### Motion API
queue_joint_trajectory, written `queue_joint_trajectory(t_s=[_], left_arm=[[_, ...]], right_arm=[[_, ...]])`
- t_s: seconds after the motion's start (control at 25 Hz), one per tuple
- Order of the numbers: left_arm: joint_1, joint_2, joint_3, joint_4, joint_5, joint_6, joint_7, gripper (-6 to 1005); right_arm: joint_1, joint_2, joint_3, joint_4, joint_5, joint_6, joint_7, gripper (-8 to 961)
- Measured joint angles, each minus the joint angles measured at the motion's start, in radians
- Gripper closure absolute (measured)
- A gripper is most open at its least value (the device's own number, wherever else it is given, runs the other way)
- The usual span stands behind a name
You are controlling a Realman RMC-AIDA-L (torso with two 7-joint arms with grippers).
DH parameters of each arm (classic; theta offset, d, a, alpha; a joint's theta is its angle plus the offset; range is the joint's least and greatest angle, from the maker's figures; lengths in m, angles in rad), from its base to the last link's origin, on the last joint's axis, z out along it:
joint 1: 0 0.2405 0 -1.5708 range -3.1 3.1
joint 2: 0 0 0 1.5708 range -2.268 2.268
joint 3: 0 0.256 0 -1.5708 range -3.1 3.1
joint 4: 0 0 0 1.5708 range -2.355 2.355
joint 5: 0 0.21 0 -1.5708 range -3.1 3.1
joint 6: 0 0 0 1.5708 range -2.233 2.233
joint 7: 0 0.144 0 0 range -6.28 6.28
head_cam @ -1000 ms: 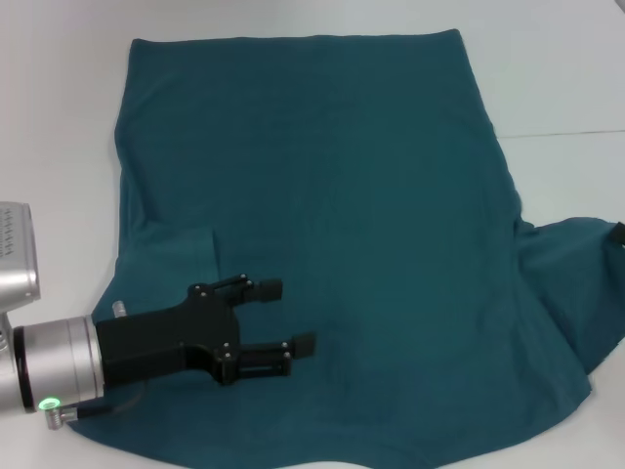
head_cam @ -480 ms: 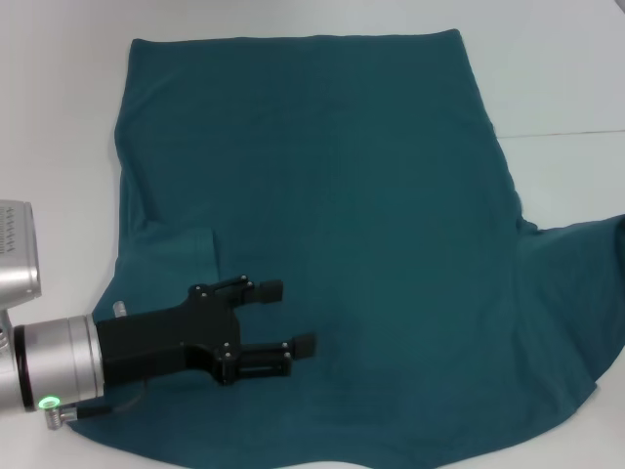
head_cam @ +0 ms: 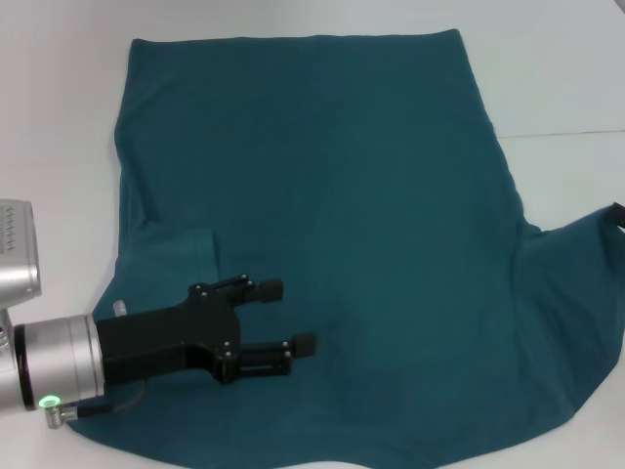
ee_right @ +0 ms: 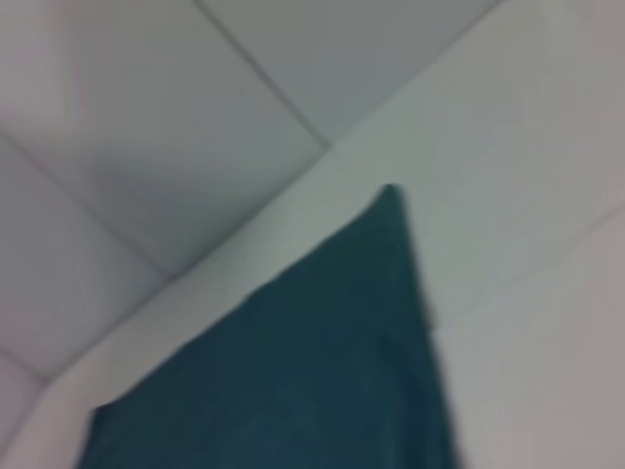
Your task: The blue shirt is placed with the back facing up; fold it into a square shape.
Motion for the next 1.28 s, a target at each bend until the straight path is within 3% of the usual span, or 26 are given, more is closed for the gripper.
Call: queue_joint_trajectory(t_s=[0.4, 0.8, 1.2, 1.28], left_arm=[[-0.004, 0.0, 0.0, 0.0, 0.001, 0.0, -0.002, 111], [-0.007, 0.0, 0.0, -0.003, 0.002, -0.011, -0.01, 111], [-0.005, 0.0, 0.0, 0.0, 0.002, -0.025, -0.011, 112], [-0.005, 0.0, 0.0, -0.001, 0.002, -0.029, -0.011, 112]], right_arm=[[0.03, 0.011, -0.008, 0.01, 0.008, -0.17, 0.01, 953], [0.1, 0.023, -0.079, 0.074, 0.001, -0.131, 0.006, 942], [0.159, 0.028, -0.212, 0.129, 0.004, -0.094, -0.024, 930], [0.163, 0.029, -0.236, 0.129, 0.008, -0.113, -0.034, 857]])
